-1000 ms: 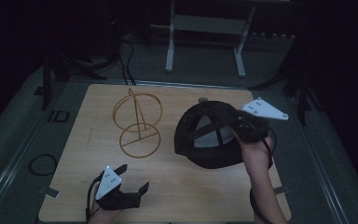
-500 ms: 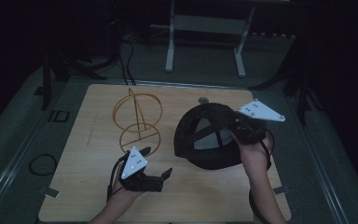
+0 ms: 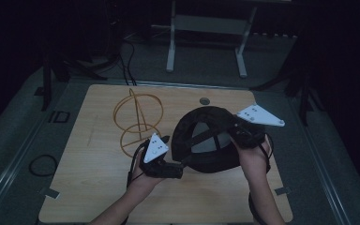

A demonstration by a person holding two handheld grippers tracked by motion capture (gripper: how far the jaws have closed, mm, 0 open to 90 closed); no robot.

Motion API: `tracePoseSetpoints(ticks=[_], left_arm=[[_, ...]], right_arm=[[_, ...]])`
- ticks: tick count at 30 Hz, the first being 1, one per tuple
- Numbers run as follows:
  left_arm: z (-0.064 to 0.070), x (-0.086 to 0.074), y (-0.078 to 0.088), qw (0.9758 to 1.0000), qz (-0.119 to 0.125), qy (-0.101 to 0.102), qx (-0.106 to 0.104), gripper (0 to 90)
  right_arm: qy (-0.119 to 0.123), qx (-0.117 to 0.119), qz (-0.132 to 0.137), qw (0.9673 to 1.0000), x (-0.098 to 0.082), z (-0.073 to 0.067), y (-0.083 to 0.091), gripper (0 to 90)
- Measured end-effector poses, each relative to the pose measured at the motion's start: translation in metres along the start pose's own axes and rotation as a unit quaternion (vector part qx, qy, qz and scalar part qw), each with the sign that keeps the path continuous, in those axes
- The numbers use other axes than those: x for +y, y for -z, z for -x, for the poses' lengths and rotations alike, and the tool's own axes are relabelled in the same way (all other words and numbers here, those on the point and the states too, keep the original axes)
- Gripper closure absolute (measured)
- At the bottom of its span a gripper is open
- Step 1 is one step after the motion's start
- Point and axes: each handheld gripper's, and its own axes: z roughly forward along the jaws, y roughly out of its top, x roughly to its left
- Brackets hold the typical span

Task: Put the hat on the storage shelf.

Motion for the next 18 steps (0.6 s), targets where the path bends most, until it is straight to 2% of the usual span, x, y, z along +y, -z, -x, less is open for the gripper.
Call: tracePoseSetpoints(ticks=[2, 3, 5, 7, 8, 10, 12, 14, 18], left_arm=[[-0.001, 0.001, -0.002, 1.0, 0.004, 0.006, -0.004, 6.9], [-0.002, 0.003, -0.005, 0.9998, 0.009, 0.014, 0.005, 6.9], [-0.003, 0.005, -0.006, 0.9998, 0.017, 0.011, 0.008, 13.1], [-0.004, 0.007, -0.008, 0.9998, 0.017, 0.01, 0.001, 15.3], [-0.004, 0.007, -0.009, 0.9998, 0.018, 0.008, 0.0, 19.2], [-0.006, 0.009, -0.009, 0.9996, 0.023, 0.017, 0.0, 23.8], [-0.008, 0.011, -0.009, 0.9992, 0.031, 0.027, 0.002, 34.6], [-0.009, 0.013, -0.008, 0.9987, 0.037, 0.034, 0.012, 47.3], [-0.011, 0.017, -0.007, 0.9981, 0.039, 0.033, 0.034, 69.8]], right_arm=[[0.0, 0.002, 0.002, 1.0, 0.0, 0.0, 0.001, 89.6], [0.0, 0.003, 0.003, 1.0, 0.0, 0.0, 0.002, 89.6], [0.0, 0.012, 0.006, 0.9999, 0.0, 0.0, 0.005, 89.6], [0.003, 0.015, 0.009, 0.9998, 0.0, -0.002, 0.007, 89.6], [0.004, 0.017, 0.011, 0.9998, 0.001, -0.003, 0.008, 89.6], [0.007, 0.021, 0.013, 0.9997, 0.001, -0.004, 0.009, 89.6], [0.013, 0.025, 0.013, 0.9995, 0.002, -0.007, 0.01, 89.6], [0.015, 0.028, 0.014, 0.9994, 0.002, -0.01, 0.009, 89.6], [0.019, 0.032, 0.013, 0.9992, 0.0, -0.014, 0.008, 89.6]])
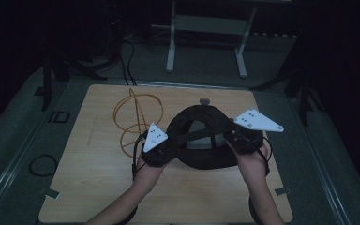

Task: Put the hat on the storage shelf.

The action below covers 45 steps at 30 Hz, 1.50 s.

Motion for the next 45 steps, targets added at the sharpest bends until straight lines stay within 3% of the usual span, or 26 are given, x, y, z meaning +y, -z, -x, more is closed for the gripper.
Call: tracePoseSetpoints(ticks=[3, 5, 10, 13, 18, 22, 27, 32, 36, 42, 45], left_arm=[[-0.001, 0.001, 0.002, 0.9999, 0.002, -0.002, 0.011, 84.7], [-0.001, 0.001, 0.004, 0.9999, 0.002, -0.005, 0.016, 88.8], [0.004, 0.003, 0.005, 0.9995, -0.002, -0.027, 0.014, 90.0], [0.006, 0.006, 0.006, 0.9993, -0.001, -0.033, 0.018, 90.0], [0.006, 0.009, 0.007, 0.9993, -0.003, -0.033, 0.019, 90.0], [0.007, 0.011, 0.007, 0.9986, 0.002, -0.042, 0.034, 90.0], [0.008, 0.014, 0.008, 0.9981, 0.007, -0.043, 0.043, 90.0], [0.009, 0.016, 0.009, 0.9984, 0.022, -0.033, 0.042, 90.0], [0.01, 0.017, 0.008, 0.998, 0.021, -0.04, 0.044, 90.0], [0.011, 0.017, 0.007, 0.9978, 0.014, -0.045, 0.046, 90.0], [0.011, 0.017, 0.006, 0.9976, 0.011, -0.05, 0.046, 90.0]], right_arm=[[-0.001, 0.003, -0.002, 1.0, -0.003, -0.002, -0.001, 89.5], [0.0, 0.008, -0.002, 1.0, -0.005, -0.003, 0.0, 89.5], [-0.012, 0.012, 0.002, 0.9999, -0.011, -0.003, 0.0, 88.7], [-0.025, 0.021, 0.012, 0.9994, -0.018, 0.001, 0.002, 82.5], [-0.025, 0.018, 0.014, 0.9994, -0.028, 0.002, 0.003, 75.0], [-0.031, 0.015, 0.01, 0.9994, -0.044, -0.001, 0.002, 57.4], [-0.033, 0.021, 0.007, 0.9992, -0.055, -0.002, 0.002, 50.1], [-0.036, 0.019, 0.001, 0.9992, -0.068, -0.006, 0.009, 35.1], [-0.047, 0.016, 0.003, 0.9988, -0.078, -0.006, 0.017, 28.1], [-0.044, 0.031, -0.016, 0.9984, -0.095, -0.006, 0.028, 27.9], [-0.041, 0.05, -0.027, 0.9975, -0.104, -0.008, 0.034, 28.2]])
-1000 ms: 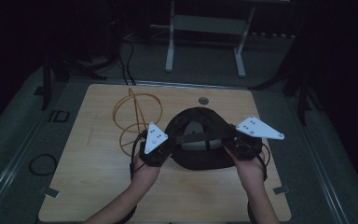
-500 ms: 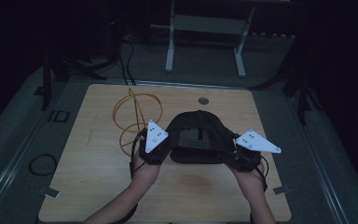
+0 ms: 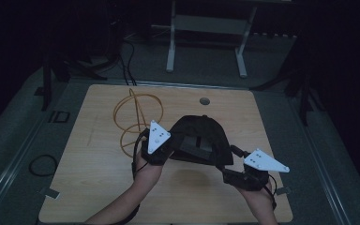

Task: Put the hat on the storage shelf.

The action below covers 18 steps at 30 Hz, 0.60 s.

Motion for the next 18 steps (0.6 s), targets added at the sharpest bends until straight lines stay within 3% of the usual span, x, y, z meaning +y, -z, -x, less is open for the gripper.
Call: tracePoseSetpoints(ticks=[3, 6, 11, 12, 14, 15, 17, 18], left_arm=[[-0.002, 0.0, 0.0, 1.0, -0.003, -0.002, -0.005, 90.0], [-0.003, -0.002, 0.001, 0.9999, -0.003, -0.01, -0.007, 90.0], [-0.004, -0.005, 0.004, 0.9991, 0.0, -0.036, -0.023, 90.0], [-0.005, -0.006, 0.005, 0.9981, 0.005, -0.042, -0.044, 90.0], [-0.004, -0.006, 0.006, 0.9962, 0.0, -0.068, -0.055, 90.0], [-0.004, -0.006, 0.007, 0.9945, 0.002, -0.071, -0.077, 90.0], [-0.002, -0.006, 0.009, 0.9912, 0.007, -0.097, -0.09, 90.0], [-0.004, -0.005, 0.01, 0.9879, 0.009, -0.1, -0.119, 90.0]], right_arm=[[-0.002, 0.027, -0.009, 0.9996, -0.01, 0.001, 0.008, 34.1], [-0.011, 0.041, -0.007, 0.9991, -0.02, 0.007, 0.02, 34.3], [0.003, 0.046, -0.005, 0.9989, -0.022, 0.017, 0.041, 33.9], [0.008, 0.039, 0.001, 0.9992, -0.021, 0.018, 0.045, 33.9], [0.019, 0.033, 0.004, 0.9993, -0.016, 0.021, 0.051, 33.9], [0.028, 0.029, 0.009, 0.9991, -0.014, 0.022, 0.053, 34.1], [0.04, 0.026, 0.01, 0.9988, -0.007, 0.024, 0.056, 36.0], [0.048, 0.023, 0.012, 0.9985, -0.004, 0.024, 0.057, 36.4]])
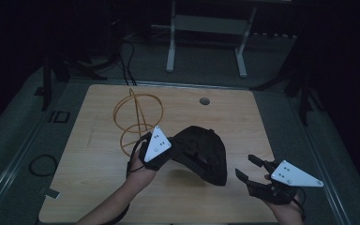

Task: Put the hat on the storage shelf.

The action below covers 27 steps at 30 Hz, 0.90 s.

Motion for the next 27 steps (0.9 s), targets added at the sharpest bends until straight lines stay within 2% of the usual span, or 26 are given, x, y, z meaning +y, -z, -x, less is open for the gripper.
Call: tracePoseSetpoints(ticks=[2, 3, 4, 6, 7, 8, 10, 11, 13, 15, 18, 20, 22, 27], left_arm=[[0.0, 0.0, 0.003, 0.9996, 0.006, -0.024, -0.015, 90.0], [-0.001, 0.0, 0.005, 0.9988, 0.01, -0.028, -0.039, 90.0], [-0.002, -0.001, 0.008, 0.9978, 0.021, -0.041, -0.046, 90.0], [-0.004, -0.001, 0.012, 0.9951, 0.032, -0.05, -0.079, 90.0], [-0.005, -0.001, 0.014, 0.9941, 0.036, -0.058, -0.085, 90.0], [-0.007, -0.001, 0.017, 0.9921, 0.038, -0.058, -0.105, 90.0], [-0.01, 0.0, 0.021, 0.9898, 0.051, -0.06, -0.118, 90.0], [-0.012, 0.0, 0.024, 0.9874, 0.056, -0.059, -0.135, 90.0], [-0.014, 0.002, 0.027, 0.9862, 0.064, -0.056, -0.142, 90.0], [-0.016, 0.003, 0.029, 0.9859, 0.067, -0.052, -0.144, 90.0], [-0.018, 0.004, 0.029, 0.9848, 0.074, -0.036, -0.153, 90.0], [-0.017, 0.004, 0.029, 0.9841, 0.077, -0.033, -0.157, 90.0], [-0.016, 0.004, 0.028, 0.9833, 0.076, -0.028, -0.163, 90.0], [-0.013, 0.005, 0.022, 0.9838, 0.061, -0.021, -0.167, 90.0]], right_arm=[[0.007, 0.009, 0.003, 0.9999, 0.007, 0.002, 0.001, 38.9], [0.009, 0.01, 0.005, 0.9999, 0.01, 0.003, 0.001, 39.8], [0.014, 0.013, 0.008, 0.9998, 0.014, 0.003, 0.002, 40.3], [0.028, 0.03, 0.018, 0.999, 0.02, 0.002, 0.003, 41.6], [0.035, 0.039, 0.016, 0.9985, 0.023, 0.0, 0.003, 42.1], [0.043, 0.049, 0.014, 0.9978, 0.026, -0.002, 0.002, 42.1], [0.055, 0.066, 0.01, 0.9962, 0.03, -0.007, 0.001, 43.0], [0.064, 0.079, 0.009, 0.9948, 0.032, -0.01, 0.0, 43.4], [0.073, 0.108, 0.01, 0.9914, 0.035, -0.018, -0.001, 43.4], [0.081, 0.124, 0.013, 0.9888, 0.038, -0.025, -0.002, 43.4], [0.099, 0.155, 0.02, 0.9826, 0.044, -0.038, -0.004, 43.4], [0.119, 0.167, 0.022, 0.9785, 0.048, -0.047, -0.007, 43.3], [0.127, 0.168, 0.023, 0.9772, 0.051, -0.051, -0.01, 42.9], [0.14, 0.18, 0.017, 0.9735, 0.054, -0.057, -0.025, 42.5]])
